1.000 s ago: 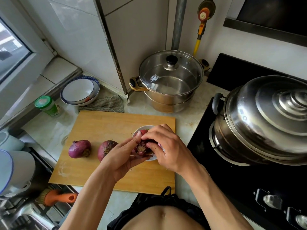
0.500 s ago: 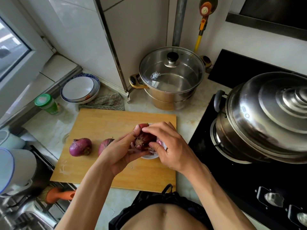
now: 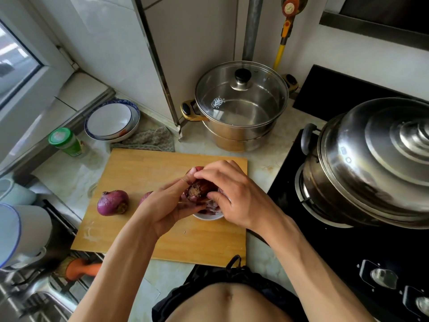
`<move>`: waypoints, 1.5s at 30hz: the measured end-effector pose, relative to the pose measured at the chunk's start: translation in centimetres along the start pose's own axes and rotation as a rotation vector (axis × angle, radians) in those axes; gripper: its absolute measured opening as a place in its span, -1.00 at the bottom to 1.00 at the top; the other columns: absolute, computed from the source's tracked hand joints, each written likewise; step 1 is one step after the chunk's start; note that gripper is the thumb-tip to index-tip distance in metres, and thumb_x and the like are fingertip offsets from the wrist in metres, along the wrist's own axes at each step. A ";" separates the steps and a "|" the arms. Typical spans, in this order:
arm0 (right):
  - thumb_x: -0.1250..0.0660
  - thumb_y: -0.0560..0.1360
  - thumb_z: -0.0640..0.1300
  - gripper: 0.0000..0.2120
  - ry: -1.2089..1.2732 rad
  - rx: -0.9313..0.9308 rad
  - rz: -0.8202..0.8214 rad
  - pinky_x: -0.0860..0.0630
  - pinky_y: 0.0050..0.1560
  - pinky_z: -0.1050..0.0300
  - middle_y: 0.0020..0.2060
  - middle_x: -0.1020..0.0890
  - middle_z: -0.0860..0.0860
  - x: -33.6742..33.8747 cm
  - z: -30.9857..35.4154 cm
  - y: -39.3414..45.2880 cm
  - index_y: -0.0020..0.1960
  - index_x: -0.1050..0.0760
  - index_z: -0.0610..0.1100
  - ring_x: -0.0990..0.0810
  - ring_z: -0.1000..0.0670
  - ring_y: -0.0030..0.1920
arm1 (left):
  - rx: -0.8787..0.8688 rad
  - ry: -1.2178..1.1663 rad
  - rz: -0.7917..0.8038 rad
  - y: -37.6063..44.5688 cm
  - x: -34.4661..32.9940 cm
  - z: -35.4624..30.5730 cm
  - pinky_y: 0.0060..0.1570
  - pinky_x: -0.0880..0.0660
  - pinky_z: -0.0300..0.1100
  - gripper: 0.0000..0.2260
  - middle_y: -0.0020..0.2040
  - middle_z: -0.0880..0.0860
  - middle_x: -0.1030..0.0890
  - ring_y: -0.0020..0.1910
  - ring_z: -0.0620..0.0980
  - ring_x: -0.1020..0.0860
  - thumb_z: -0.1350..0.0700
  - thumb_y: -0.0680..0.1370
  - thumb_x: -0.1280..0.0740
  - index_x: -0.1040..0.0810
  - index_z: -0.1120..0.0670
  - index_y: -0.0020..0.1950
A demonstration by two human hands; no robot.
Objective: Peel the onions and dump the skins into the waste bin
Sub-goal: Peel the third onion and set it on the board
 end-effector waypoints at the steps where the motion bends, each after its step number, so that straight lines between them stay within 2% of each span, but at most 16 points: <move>1: -0.44 0.42 -0.38 -0.53 0.002 0.003 0.006 -0.48 0.18 0.07 0.14 -0.54 -0.05 0.0 0.1 0.1 0.30 -0.51 -0.20 -0.49 -0.08 0.11 | 0.001 0.002 -0.005 0.0 0.1 0.1 -0.25 -0.69 -0.15 -0.61 -0.15 0.16 -0.73 -0.23 0.04 -0.71 -0.10 0.38 -0.45 -0.71 0.13 0.07; 5: -0.45 0.41 -0.40 -0.57 0.012 -0.004 0.042 -0.47 0.16 0.10 0.11 -0.54 -0.06 -0.4 0.0 0.2 0.25 -0.52 -0.22 -0.48 -0.04 0.12 | 0.000 0.006 0.008 0.0 0.2 0.1 -0.27 -0.68 -0.16 -0.61 -0.10 0.16 -0.74 -0.19 0.06 -0.73 -0.11 0.38 -0.45 -0.72 0.11 0.09; 8: -0.46 0.41 -0.38 -0.63 0.013 -0.017 0.052 -0.48 0.07 0.10 0.05 -0.54 -0.08 -0.5 -0.2 0.1 0.20 -0.54 -0.25 -0.47 -0.04 0.05 | 0.002 0.026 0.019 0.2 0.4 0.3 -0.17 -0.70 -0.13 -0.53 0.05 0.21 -0.73 -0.04 0.11 -0.72 -0.14 0.36 -0.47 -0.71 0.11 0.16; 10: -0.47 0.40 -0.39 -0.65 0.017 -0.014 0.051 -0.49 0.05 0.06 0.02 -0.56 -0.09 -0.5 -0.2 0.1 0.16 -0.55 -0.27 -0.48 -0.05 0.02 | 0.001 0.029 0.021 0.2 0.5 0.4 -0.10 -0.70 -0.10 -0.52 0.08 0.23 -0.72 0.00 0.12 -0.72 -0.14 0.36 -0.47 -0.70 0.11 0.17; 16: -0.46 0.41 -0.41 -0.61 -0.010 0.037 0.056 -0.53 0.08 -0.02 0.09 -0.57 -0.09 -0.5 0.4 0.2 0.22 -0.54 -0.26 -0.51 -0.10 0.04 | 0.011 0.016 0.030 0.1 0.4 0.5 -0.12 -0.70 -0.11 -0.57 0.08 0.22 -0.73 0.00 0.10 -0.72 -0.14 0.37 -0.45 -0.72 0.07 0.14; 24: -0.50 0.38 -0.42 -0.67 0.000 0.061 0.026 -0.56 0.05 -0.02 0.03 -0.60 -0.11 -0.3 0.6 0.1 0.13 -0.60 -0.29 -0.54 -0.08 0.01 | 0.027 0.014 0.036 -0.2 0.4 0.4 -0.22 -0.68 -0.16 -0.60 0.02 0.20 -0.74 -0.07 0.06 -0.73 -0.13 0.40 -0.44 -0.73 0.09 0.11; 29: -0.52 0.36 -0.41 -0.70 -0.005 0.084 0.027 -0.58 0.00 0.00 0.00 -0.61 -0.12 -0.4 0.6 0.2 0.08 -0.61 -0.30 -0.54 -0.08 -0.02 | 0.025 0.021 0.034 -0.2 0.6 0.6 -0.19 -0.69 -0.15 -0.58 0.01 0.20 -0.74 -0.07 0.07 -0.73 -0.13 0.41 -0.44 -0.71 0.11 0.14; 35: -0.49 0.39 -0.41 -0.76 -0.004 0.090 0.037 -0.57 -0.02 0.00 -0.04 -0.61 -0.12 -0.5 0.7 0.0 0.05 -0.61 -0.29 -0.55 -0.10 -0.04 | 0.016 0.030 0.031 -0.3 0.9 0.9 -0.06 -0.70 -0.07 -0.54 0.04 0.23 -0.73 -0.02 0.11 -0.73 -0.13 0.41 -0.45 -0.69 0.13 0.18; 39: -0.46 0.41 -0.41 -0.81 0.007 0.087 0.032 -0.54 -0.02 0.03 -0.07 -0.60 -0.10 -0.5 0.8 -0.2 0.02 -0.61 -0.29 -0.52 -0.09 -0.06 | 0.009 0.021 0.034 -0.5 0.8 1.0 -0.12 -0.70 -0.10 -0.56 0.01 0.22 -0.73 -0.07 0.09 -0.73 -0.11 0.41 -0.44 -0.69 0.13 0.18; 45: -0.47 0.43 -0.38 -0.69 0.010 0.050 0.039 -0.55 0.02 -0.02 0.03 -0.57 -0.08 -0.4 0.9 -0.6 0.15 -0.56 -0.24 -0.52 -0.08 0.03 | 0.000 0.022 0.035 -0.9 0.6 1.0 -0.21 -0.68 -0.15 -0.56 -0.01 0.20 -0.73 -0.09 0.08 -0.72 -0.12 0.41 -0.44 -0.70 0.11 0.17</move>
Point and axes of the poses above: each hand's wrist, its own y-axis towards the middle knuckle, its own x-axis out of the back of the hand, z = x × y, the point moved 7 cm from there along y, towards the middle knuckle
